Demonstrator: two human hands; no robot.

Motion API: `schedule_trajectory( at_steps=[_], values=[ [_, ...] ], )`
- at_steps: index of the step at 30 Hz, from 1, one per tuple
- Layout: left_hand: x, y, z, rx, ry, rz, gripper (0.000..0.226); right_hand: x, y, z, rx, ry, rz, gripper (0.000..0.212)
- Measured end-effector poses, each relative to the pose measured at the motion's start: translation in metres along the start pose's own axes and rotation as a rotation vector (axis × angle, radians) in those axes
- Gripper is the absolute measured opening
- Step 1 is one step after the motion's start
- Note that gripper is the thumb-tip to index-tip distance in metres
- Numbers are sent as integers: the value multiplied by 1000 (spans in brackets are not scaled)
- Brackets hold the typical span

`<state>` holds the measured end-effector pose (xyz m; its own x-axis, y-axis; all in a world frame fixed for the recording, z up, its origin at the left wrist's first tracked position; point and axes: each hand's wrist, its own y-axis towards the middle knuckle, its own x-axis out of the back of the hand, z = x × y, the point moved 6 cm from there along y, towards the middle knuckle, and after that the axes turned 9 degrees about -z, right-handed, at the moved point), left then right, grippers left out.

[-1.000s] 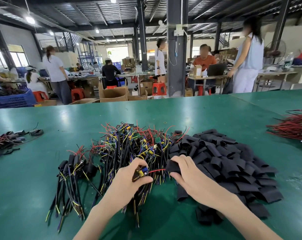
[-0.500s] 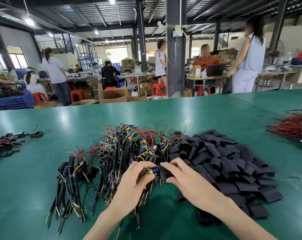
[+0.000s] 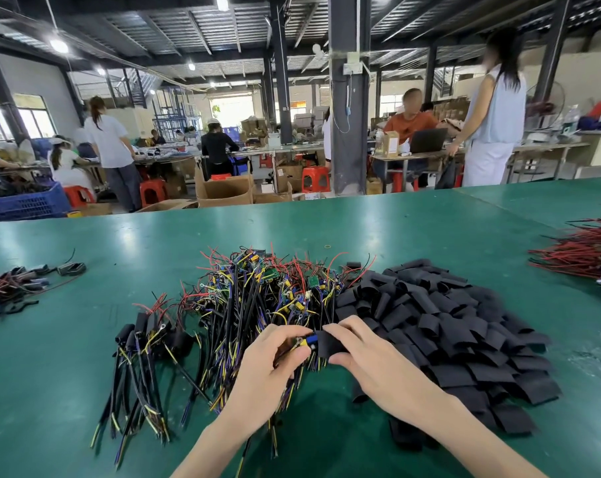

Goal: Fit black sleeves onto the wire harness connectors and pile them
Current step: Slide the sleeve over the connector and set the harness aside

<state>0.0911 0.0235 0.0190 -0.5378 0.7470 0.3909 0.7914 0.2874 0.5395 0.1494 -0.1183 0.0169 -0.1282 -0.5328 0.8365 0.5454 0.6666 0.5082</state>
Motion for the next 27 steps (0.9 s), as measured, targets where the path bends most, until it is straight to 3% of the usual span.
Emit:
schedule_trajectory(
  at_steps=[9,14,18,24,27],
  values=[
    [-7,-2,5,-16,12,155,41,1,0,-9,-48,323,23,37],
    [-5,1,22,273,-256,44,16,6,-1,-4,3,229,-77,39],
    [-4,1,25,316,-341,35,11,4,-1,4,73,28,-93,43],
    [-3,1,24,336,-356,-9,24,3,-1,3,11,282,-79,42],
    [-6,-1,24,363,-380,-4,23,2,-2,3,18,285,-94,42]
  ],
)
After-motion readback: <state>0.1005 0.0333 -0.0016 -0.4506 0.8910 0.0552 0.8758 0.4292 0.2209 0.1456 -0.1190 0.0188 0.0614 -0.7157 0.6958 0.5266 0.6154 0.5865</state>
